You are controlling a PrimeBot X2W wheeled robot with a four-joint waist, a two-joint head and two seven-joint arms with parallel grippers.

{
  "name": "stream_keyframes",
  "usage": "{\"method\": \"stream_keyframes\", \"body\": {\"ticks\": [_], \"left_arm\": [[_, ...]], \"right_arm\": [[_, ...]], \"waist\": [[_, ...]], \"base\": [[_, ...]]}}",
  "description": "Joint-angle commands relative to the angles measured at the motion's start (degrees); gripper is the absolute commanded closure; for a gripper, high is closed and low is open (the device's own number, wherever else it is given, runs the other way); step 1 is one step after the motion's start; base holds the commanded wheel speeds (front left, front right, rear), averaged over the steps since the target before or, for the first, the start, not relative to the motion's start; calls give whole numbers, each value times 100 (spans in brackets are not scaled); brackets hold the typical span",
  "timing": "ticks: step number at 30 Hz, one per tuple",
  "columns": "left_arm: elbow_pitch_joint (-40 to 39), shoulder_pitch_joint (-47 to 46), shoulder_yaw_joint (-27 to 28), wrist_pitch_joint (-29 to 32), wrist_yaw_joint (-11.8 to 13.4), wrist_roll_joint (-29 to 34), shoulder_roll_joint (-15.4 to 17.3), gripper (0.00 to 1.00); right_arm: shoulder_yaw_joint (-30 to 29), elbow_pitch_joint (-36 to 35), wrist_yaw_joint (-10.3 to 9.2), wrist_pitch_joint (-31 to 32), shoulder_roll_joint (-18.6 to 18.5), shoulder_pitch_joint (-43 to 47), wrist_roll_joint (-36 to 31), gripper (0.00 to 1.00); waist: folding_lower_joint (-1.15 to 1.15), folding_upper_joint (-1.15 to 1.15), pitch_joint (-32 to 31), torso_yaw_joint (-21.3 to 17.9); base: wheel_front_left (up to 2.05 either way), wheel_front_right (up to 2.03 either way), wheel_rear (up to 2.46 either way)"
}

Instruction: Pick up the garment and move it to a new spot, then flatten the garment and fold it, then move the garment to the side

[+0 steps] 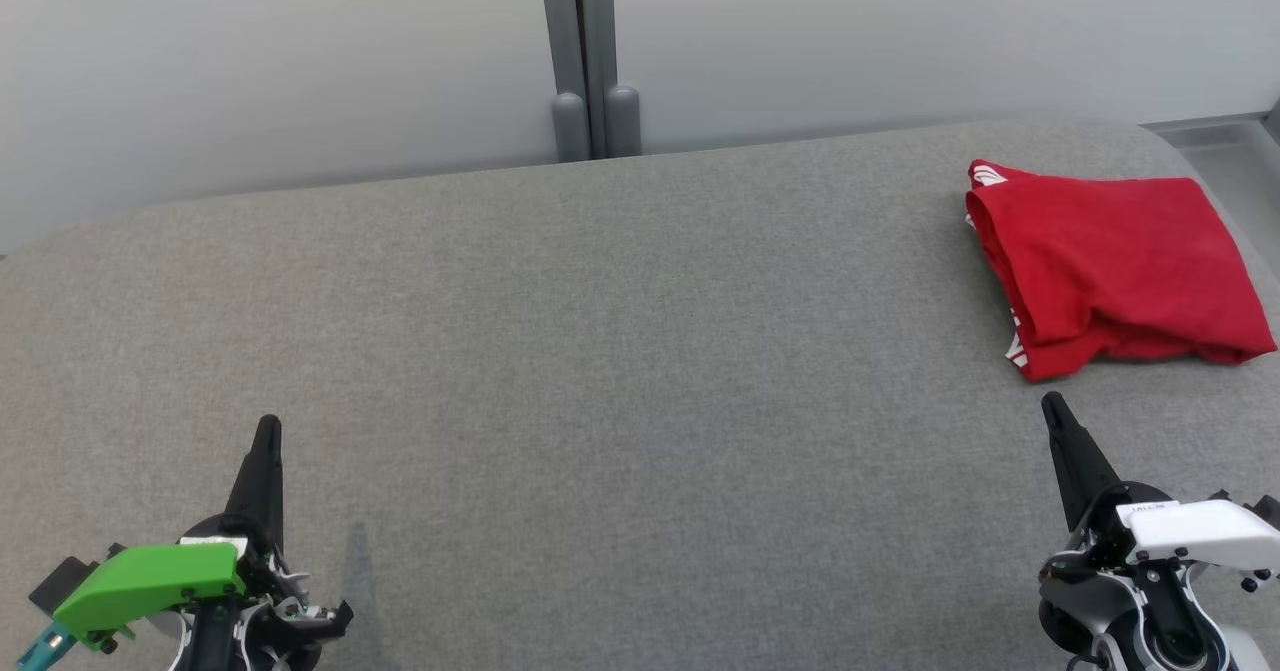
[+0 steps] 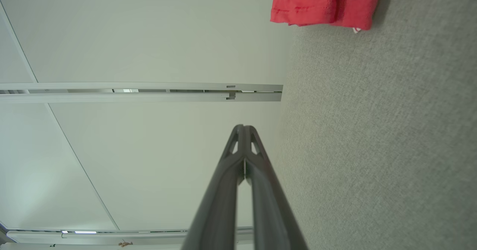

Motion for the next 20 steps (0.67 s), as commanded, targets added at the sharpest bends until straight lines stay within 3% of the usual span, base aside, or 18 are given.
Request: {"method": "stream_keyframes", "body": {"ticks": [1,20], "left_arm": [[-9,-57,22,10,-35,19,9,100],[-9,-58,25,17,-35,23,5,100]], "right_arm": [[-10,-23,0,16,-32,-45,18,100],[-9,-22,0,16,-31,-44,18,100]], "waist": [[0,0,0,0],[0,0,0,0]], "base": [[0,0,0],[0,0,0]]}}
